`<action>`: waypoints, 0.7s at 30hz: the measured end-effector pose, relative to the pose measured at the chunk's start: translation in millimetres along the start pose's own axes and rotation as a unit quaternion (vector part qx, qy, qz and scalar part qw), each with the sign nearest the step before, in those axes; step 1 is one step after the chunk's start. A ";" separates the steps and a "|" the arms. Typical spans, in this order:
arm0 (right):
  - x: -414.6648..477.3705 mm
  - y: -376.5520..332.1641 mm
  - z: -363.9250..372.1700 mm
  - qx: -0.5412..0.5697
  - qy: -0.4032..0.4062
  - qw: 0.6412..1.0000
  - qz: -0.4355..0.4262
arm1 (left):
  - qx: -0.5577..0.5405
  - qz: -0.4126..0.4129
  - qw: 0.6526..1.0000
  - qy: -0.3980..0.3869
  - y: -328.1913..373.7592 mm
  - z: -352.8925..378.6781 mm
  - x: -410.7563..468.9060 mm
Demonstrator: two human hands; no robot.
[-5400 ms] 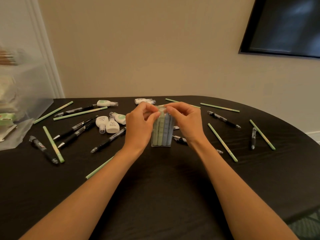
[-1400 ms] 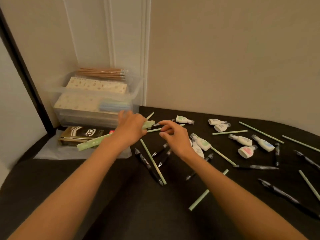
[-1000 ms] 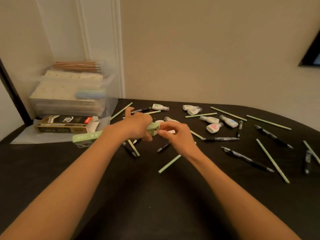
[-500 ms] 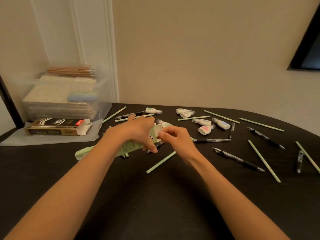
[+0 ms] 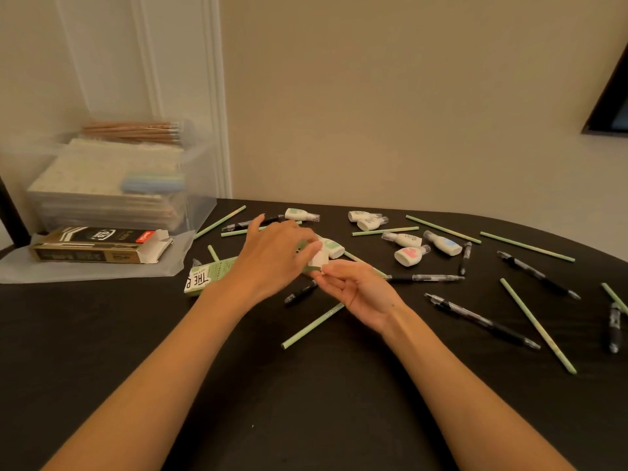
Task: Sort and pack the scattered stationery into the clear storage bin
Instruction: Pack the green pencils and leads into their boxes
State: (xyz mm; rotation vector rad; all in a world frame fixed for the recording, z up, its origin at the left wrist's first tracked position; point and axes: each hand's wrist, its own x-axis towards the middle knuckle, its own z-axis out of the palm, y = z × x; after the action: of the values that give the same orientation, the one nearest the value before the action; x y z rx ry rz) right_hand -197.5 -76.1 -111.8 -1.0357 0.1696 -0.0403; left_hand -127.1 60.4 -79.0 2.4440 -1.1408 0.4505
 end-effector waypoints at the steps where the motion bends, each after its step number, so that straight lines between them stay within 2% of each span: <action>1: 1.3 -0.4 -1.4 0.002 0.002 1.000 0.002 | 0.005 -0.010 1.000 0.007 0.6 2.5 0.3; 10: 8.4 -4.1 -10.2 -0.015 0.012 1.000 -0.019 | 0.024 -0.017 0.999 -0.041 4.1 1.8 -3.1; 14: 10.3 -6.2 -14.7 -0.165 0.029 0.984 -0.056 | 0.001 -0.041 0.997 -0.063 4.3 0.3 -3.2; 17: 4.6 -16.5 -22.2 -0.377 0.044 0.918 -0.113 | 0.012 -0.056 0.997 -0.047 2.9 0.5 -5.0; 19: -1.9 -20.7 -26.5 -0.519 0.001 0.849 -0.097 | 0.024 -0.075 0.996 -0.032 3.2 1.2 -5.9; 21: -5.7 -17.4 -26.1 -0.642 -0.056 0.762 -0.055 | 0.038 -0.100 0.994 -0.020 3.4 2.5 -5.5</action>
State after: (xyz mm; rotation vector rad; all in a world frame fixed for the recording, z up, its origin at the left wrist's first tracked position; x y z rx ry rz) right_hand -206.4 -106.5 -109.1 -2.4355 -0.0036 0.0453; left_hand -132.9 60.8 -82.9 2.6121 -0.8966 0.3916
